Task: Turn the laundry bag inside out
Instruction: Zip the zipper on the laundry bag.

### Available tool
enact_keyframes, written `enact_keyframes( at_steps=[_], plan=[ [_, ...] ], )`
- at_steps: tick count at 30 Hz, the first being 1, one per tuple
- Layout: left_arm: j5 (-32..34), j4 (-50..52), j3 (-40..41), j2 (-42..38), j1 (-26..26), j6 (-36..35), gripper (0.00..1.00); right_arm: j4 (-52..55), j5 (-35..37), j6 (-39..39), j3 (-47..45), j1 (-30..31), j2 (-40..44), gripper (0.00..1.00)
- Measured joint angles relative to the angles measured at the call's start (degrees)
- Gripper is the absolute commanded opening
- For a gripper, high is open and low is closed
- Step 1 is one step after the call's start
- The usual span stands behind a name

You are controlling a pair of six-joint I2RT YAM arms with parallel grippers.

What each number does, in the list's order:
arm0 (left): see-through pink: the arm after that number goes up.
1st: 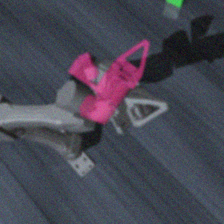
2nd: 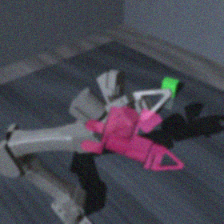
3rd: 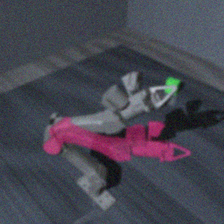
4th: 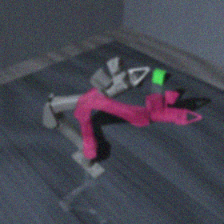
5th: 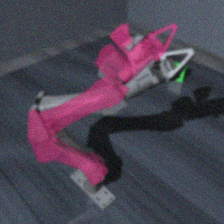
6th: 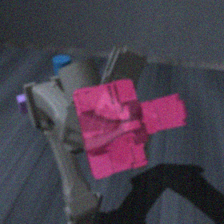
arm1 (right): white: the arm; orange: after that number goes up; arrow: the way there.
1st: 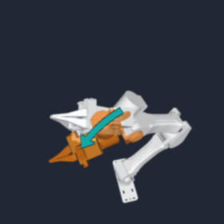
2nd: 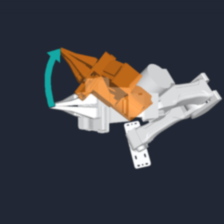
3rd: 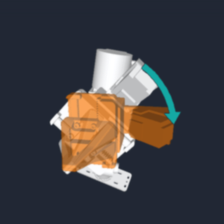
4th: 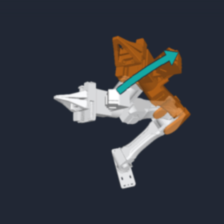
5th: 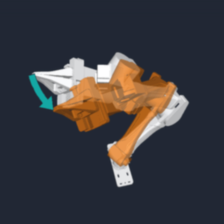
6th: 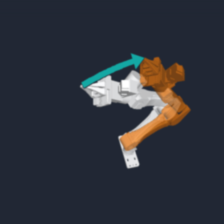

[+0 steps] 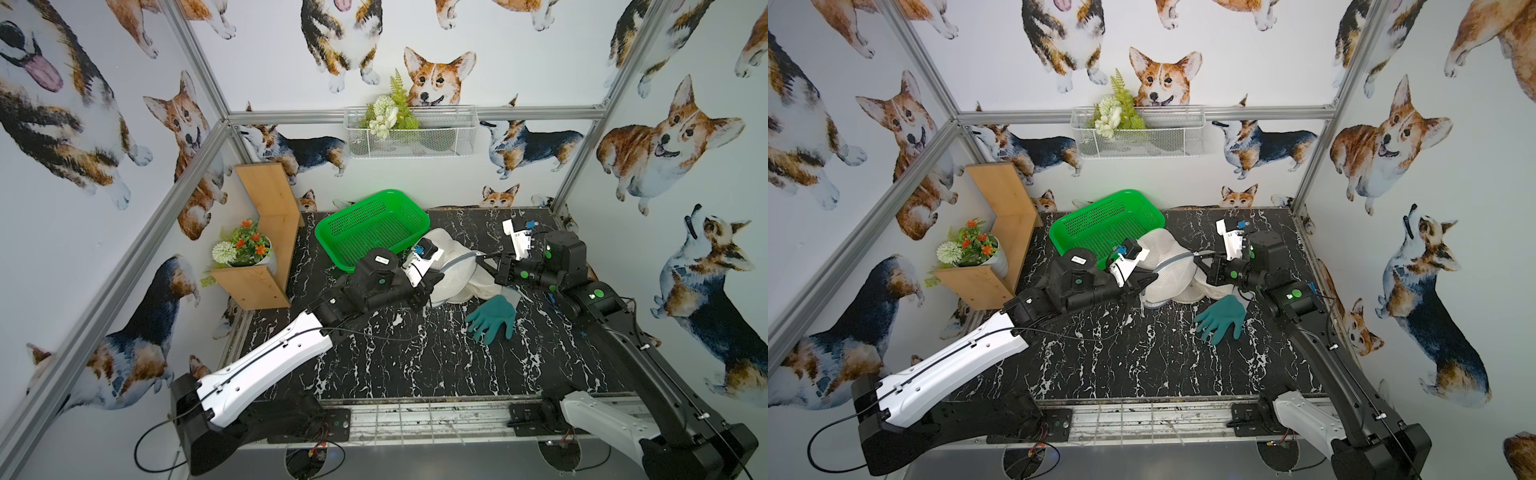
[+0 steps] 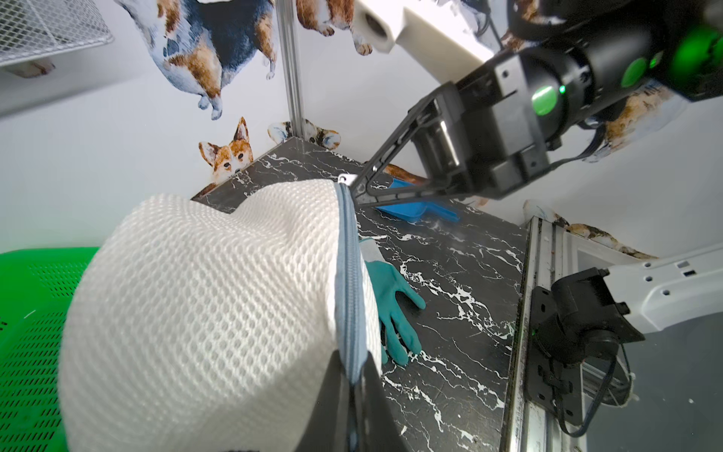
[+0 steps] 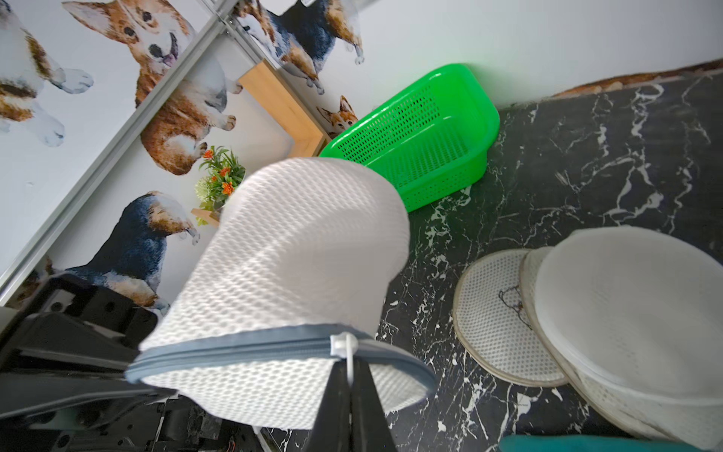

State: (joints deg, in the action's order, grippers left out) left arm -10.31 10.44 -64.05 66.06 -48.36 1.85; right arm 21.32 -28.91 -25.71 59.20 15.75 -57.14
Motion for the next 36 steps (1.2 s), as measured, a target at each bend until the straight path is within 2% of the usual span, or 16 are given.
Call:
enact_keyframes(
  at_steps=[5, 6, 8, 9, 13, 15, 22, 27, 36],
  plan=[
    [1.2, -4.6, 3.9, -2.7, 0.0, 1.6, 0.0, -0.6, -2.5, -2.2, -0.6, -0.1, 0.0, 0.0],
    [1.3, -5.0, 4.1, -2.7, 0.0, 1.6, 0.05, -0.9, -2.7, -2.6, -0.6, -0.1, 0.0, 0.0],
    [1.9, -5.1, 4.1, -2.2, 0.0, 1.9, 0.32, -1.4, -3.8, -2.8, -0.4, -0.1, -0.1, 0.0],
    [2.5, -4.7, 3.6, -1.7, 0.0, 2.0, 0.39, -1.6, -4.2, -3.1, -0.2, -0.1, -0.1, 0.0],
    [4.7, -2.0, 0.7, 0.8, 0.0, 2.6, 0.62, -2.3, -5.4, -3.7, 0.8, 0.7, -0.1, 0.0],
    [5.4, -1.1, -0.1, 1.2, -0.2, 2.4, 0.68, -2.3, -5.6, -3.6, 1.1, 1.0, -0.2, 0.0],
    [8.9, 4.8, -4.9, 4.6, -1.2, -0.3, 0.78, -1.6, -5.1, -1.6, 2.0, 3.4, -0.4, 0.0],
    [13.1, 10.3, -7.5, 7.2, -1.6, -1.4, 0.82, 0.4, -1.7, 0.5, 2.7, 3.6, -0.3, 0.0],
    [16.1, 16.0, -8.2, 7.8, -1.7, -1.4, 0.84, 2.3, 0.9, 2.4, 3.3, 2.9, 0.0, 0.0]
  ],
)
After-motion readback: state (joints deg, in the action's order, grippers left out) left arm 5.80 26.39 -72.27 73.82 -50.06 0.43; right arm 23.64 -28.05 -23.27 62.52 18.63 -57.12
